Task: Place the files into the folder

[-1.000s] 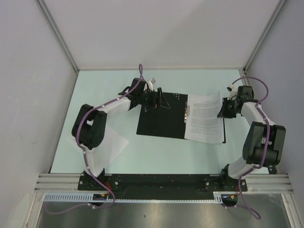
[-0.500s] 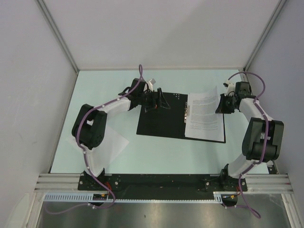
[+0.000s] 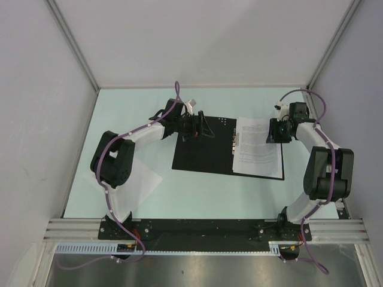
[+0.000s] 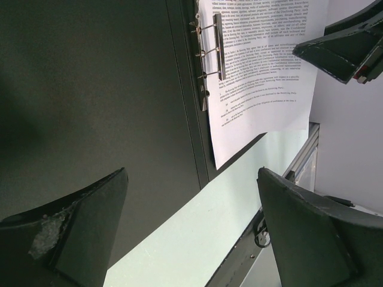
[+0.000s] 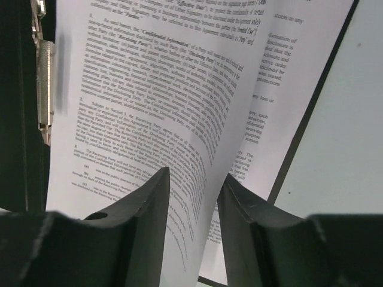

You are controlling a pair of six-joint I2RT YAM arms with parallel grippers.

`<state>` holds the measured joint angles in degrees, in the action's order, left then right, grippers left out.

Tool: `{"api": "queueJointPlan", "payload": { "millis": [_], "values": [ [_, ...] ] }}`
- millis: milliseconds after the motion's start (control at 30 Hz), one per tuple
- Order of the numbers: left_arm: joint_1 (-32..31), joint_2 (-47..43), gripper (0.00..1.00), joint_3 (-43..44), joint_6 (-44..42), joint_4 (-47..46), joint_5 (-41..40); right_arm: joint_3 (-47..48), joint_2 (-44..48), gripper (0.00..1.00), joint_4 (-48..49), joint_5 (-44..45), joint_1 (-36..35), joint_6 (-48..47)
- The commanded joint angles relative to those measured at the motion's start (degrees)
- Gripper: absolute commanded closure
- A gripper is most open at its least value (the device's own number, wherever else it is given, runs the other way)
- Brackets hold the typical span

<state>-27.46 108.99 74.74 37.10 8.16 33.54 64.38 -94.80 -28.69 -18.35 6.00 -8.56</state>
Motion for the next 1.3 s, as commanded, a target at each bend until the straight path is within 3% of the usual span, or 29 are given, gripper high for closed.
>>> {"api": "queueJointPlan", "payload": {
  "millis": [0,133,200,233,267,300,633,1133,1200,1233,1267],
  "values": [
    [0.04,-0.09,0.04,-0.03,0.69,-1.57,1.79,2.07,-0.29,0.55,0.57,5.34,-0.29,2.31],
    [0.04,-0.18,0.05,-0.12,0.78,-1.66,1.79,1.02,-0.47,0.52,1.00,6.57,-0.20,3.63],
    [0.04,-0.27,0.05,-0.12,0.86,-1.66,1.88,0.57,-0.38,0.55,1.79,6.92,-0.20,4.07],
    [0.04,-0.27,0.05,-0.12,0.78,-1.75,1.97,0.31,-0.29,0.61,2.05,7.10,-0.11,3.81],
    [0.04,-0.27,0.04,-0.12,0.78,-1.66,1.88,0.22,-0.29,0.74,2.14,6.92,-0.02,3.46],
    [0.04,-0.27,0.05,-0.12,0.78,-1.66,1.97,0.13,0.05,0.78,2.23,6.75,0.15,3.02],
    [0.04,-0.62,0.05,-0.30,0.87,-1.84,2.06,0.04,-0.29,0.99,2.93,0.34,2.08,-0.58],
    [0.04,-0.71,0.05,-0.56,1.13,-2.10,2.41,0.04,-3.11,1.00,3.38,-3.19,1.21,-1.99],
    [0.04,-0.71,0.05,-0.39,1.22,-2.10,2.41,-0.04,-2.84,0.94,3.11,-2.23,0.77,-1.12],
    [0.04,-0.71,0.05,-0.38,1.22,-2.01,2.41,-0.13,-2.32,0.84,3.02,-1.70,0.68,-0.76],
    [0.04,-0.71,0.05,-0.38,1.04,-2.01,2.49,-0.13,-1.97,0.80,2.94,-1.17,0.42,-0.41]
  ]
}}
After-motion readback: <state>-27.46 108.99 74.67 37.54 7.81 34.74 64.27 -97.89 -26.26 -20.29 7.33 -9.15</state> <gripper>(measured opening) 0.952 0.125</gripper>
